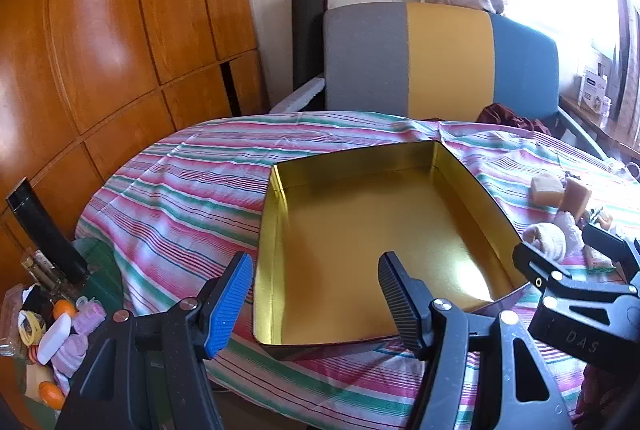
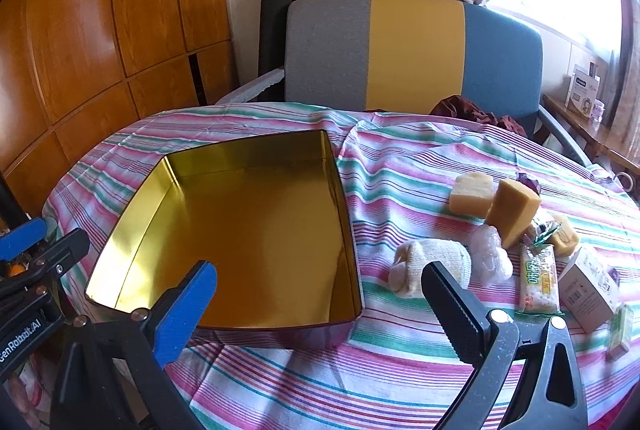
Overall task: Organize objects
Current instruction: 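Move the left tool toward the white knitted sock beside the tray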
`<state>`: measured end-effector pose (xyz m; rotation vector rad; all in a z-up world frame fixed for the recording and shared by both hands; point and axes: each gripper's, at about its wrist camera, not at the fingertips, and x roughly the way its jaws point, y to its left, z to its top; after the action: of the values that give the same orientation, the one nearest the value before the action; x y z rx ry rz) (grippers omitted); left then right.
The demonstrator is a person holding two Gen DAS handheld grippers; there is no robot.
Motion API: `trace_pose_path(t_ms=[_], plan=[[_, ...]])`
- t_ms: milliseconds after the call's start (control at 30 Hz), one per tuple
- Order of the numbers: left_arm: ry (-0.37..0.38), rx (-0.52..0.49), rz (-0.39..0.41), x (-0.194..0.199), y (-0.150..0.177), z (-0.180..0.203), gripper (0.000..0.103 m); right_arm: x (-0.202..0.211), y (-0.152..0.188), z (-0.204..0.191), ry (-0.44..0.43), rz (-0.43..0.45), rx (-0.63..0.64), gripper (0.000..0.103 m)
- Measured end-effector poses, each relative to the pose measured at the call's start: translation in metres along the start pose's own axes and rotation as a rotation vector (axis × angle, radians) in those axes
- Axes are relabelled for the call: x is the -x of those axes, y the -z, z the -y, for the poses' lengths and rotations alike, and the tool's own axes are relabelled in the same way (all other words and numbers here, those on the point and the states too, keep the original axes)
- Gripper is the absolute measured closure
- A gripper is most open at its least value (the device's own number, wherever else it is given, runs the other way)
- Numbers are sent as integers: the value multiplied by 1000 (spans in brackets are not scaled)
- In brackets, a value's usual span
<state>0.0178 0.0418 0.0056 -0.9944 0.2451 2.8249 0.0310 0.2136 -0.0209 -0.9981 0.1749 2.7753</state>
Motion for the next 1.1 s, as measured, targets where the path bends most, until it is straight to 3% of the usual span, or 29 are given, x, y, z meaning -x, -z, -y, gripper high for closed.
trace_pose_path(t_ms=[133,300,467,667,767,1100], plan=[[96,-11,-29,-2,0,8,37,0,-1,9,15,0,-14,0],[445,76,-132,-6,-7,11,27,-1,-2,23,55,-8,-24,0],[438,16,-112,-2,-12,30,27,8,-6,43,120,-9,-40,0],[480,45,-160,-13,-16,37,27,22,-12,68,192,2,-47,0],[506,51,-163,-16,-19,42,25,26,-12,77,203,0,-56,0],[495,-54,-172,-20,-29,70,23,24,-9,97,218,-7,-85,0]])
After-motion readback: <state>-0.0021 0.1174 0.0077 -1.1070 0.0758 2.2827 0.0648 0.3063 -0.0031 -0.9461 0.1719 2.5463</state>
